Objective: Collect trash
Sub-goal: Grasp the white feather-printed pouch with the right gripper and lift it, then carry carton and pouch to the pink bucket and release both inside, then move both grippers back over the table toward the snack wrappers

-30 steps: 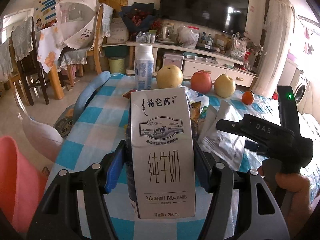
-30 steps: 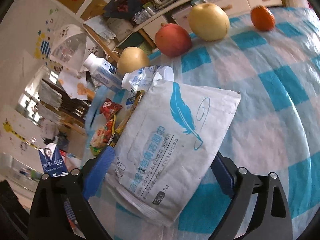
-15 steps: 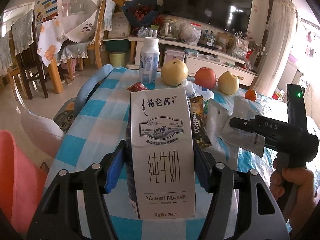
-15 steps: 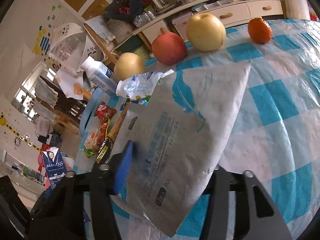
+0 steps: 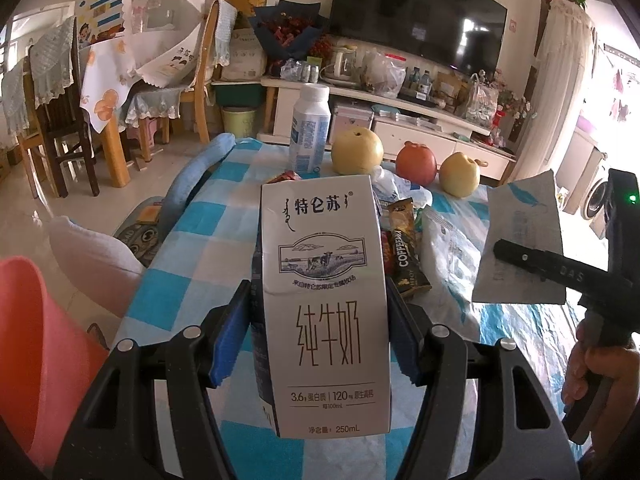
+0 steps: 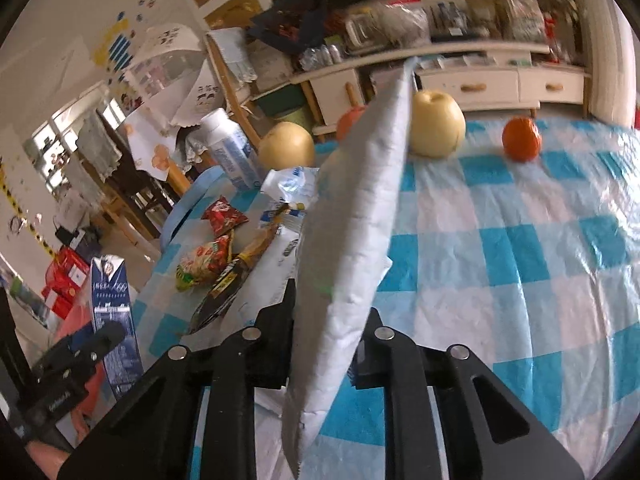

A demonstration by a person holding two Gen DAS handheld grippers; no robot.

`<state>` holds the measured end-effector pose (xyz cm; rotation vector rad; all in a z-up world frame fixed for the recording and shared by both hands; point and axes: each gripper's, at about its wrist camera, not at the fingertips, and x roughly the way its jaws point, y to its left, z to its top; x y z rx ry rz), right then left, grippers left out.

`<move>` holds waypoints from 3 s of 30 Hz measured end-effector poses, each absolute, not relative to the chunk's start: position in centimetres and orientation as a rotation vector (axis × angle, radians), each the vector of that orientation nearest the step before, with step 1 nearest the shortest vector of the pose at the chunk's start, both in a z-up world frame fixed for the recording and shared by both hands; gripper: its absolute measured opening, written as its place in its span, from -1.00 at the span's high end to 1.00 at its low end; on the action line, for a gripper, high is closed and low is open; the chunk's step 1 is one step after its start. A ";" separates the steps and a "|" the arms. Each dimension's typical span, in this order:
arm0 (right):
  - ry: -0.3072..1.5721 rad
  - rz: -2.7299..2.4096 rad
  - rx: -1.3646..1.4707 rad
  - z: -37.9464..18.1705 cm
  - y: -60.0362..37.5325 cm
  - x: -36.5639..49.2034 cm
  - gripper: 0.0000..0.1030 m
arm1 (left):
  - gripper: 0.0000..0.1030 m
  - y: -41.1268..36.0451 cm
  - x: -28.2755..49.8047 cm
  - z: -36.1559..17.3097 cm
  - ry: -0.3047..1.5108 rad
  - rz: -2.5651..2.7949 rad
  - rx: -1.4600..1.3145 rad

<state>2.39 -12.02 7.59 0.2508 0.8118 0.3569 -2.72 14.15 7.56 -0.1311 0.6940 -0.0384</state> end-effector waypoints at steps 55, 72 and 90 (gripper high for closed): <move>0.885 1.029 -0.041 10.5 25.6 -8.5 0.31 | -0.46 41.2 -13.9 8.8 0.536 0.629 -0.574; 0.834 0.735 -0.054 8.3 15.6 -9.1 -0.74 | -0.79 36.3 -12.6 10.4 0.357 0.468 -0.386; 0.826 0.628 -0.013 8.0 8.0 -10.9 -0.83 | -0.79 30.0 -9.2 10.9 0.505 0.318 -0.296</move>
